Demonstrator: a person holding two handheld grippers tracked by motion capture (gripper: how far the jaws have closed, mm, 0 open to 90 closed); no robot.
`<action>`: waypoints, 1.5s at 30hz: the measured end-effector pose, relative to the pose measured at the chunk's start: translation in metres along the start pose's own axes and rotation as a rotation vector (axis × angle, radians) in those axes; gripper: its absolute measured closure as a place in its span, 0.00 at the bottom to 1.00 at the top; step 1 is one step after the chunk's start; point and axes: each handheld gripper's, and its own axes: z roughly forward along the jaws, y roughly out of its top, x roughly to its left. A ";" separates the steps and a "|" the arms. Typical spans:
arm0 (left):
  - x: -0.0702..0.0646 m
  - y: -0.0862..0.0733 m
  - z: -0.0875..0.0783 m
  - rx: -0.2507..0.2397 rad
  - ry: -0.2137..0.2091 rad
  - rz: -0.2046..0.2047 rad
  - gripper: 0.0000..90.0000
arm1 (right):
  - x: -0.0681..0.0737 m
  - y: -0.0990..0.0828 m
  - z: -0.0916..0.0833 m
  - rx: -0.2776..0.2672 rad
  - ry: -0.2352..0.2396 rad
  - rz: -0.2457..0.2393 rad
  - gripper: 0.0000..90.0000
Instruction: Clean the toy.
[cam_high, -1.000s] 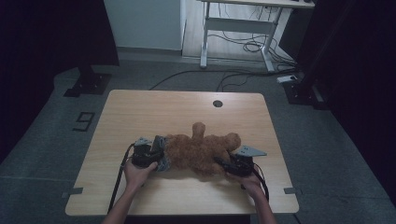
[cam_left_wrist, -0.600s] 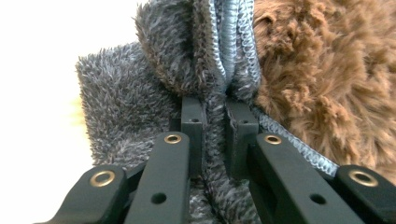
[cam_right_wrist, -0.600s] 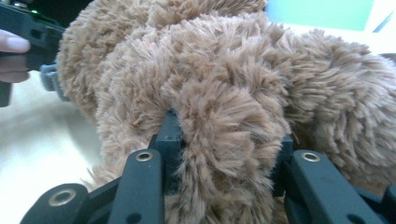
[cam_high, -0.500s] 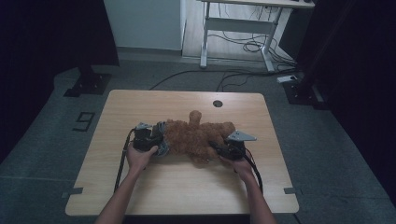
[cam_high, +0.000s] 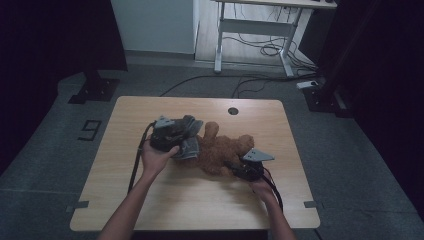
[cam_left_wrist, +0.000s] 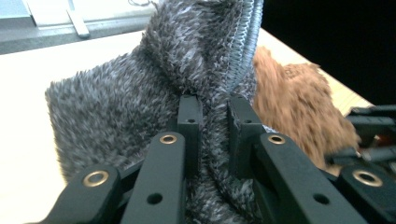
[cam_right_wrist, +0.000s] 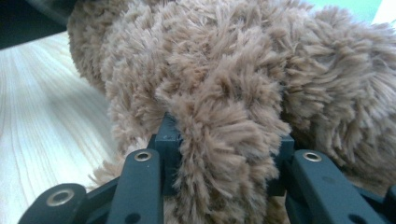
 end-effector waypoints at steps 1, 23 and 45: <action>0.000 0.002 0.010 0.026 -0.003 -0.009 0.86 | 0.001 -0.001 -0.001 0.002 -0.001 -0.006 0.67; -0.005 -0.077 -0.007 -0.025 -0.046 -0.032 0.88 | 0.012 -0.011 -0.015 0.062 0.049 0.057 0.47; -0.127 0.007 0.028 -0.015 -0.137 0.205 0.87 | 0.009 -0.020 -0.013 0.071 0.066 0.052 0.64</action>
